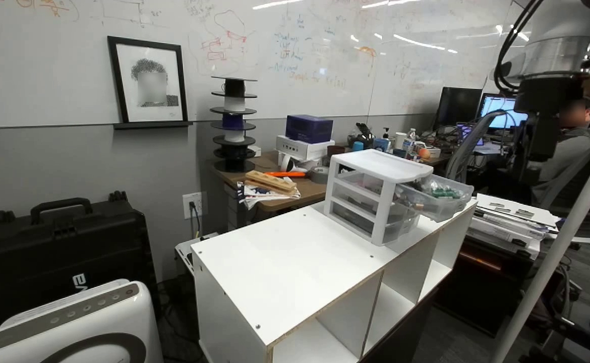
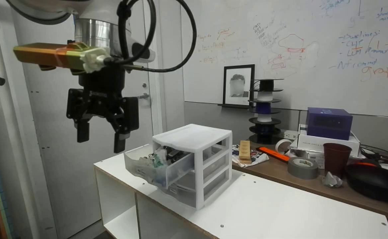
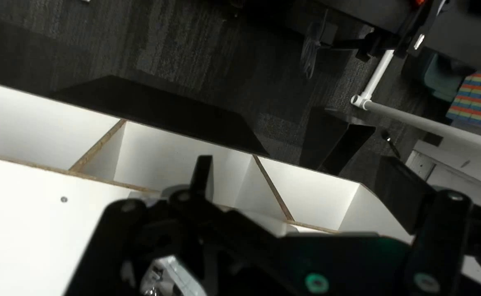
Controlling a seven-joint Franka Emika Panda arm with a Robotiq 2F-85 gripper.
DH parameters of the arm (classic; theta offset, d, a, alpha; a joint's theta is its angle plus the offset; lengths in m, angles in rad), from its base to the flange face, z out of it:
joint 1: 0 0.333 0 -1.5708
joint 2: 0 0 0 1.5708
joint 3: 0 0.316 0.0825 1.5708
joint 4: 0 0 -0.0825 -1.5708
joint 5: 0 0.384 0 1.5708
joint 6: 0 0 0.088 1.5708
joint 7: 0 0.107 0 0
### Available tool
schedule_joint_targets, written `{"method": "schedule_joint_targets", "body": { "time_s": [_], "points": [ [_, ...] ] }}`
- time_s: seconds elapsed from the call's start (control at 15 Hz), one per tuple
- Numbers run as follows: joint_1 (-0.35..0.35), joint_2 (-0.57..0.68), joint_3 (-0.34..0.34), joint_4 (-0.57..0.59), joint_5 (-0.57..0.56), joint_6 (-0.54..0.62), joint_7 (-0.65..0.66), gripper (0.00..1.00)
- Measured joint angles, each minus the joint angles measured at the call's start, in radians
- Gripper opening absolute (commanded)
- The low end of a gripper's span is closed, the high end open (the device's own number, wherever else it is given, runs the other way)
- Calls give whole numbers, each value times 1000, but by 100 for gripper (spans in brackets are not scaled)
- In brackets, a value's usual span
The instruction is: Put the papers in the topmost drawer
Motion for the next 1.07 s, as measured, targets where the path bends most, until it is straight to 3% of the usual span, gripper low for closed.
{"method": "schedule_joint_targets", "body": {
  "time_s": [0.33, 0.4, 0.67, 1.0, 1.07],
  "points": [
    [0, -8, -22, -101, -55, 109, 61, 100],
    [0, 1, -25, -117, -61, 154, 68, 82],
    [0, 98, -39, -148, -63, 350, 83, 49],
    [23, 212, -48, -140, 38, 507, 77, 12],
    [36, 221, -48, -135, 75, 513, 75, 10]
  ]
}}
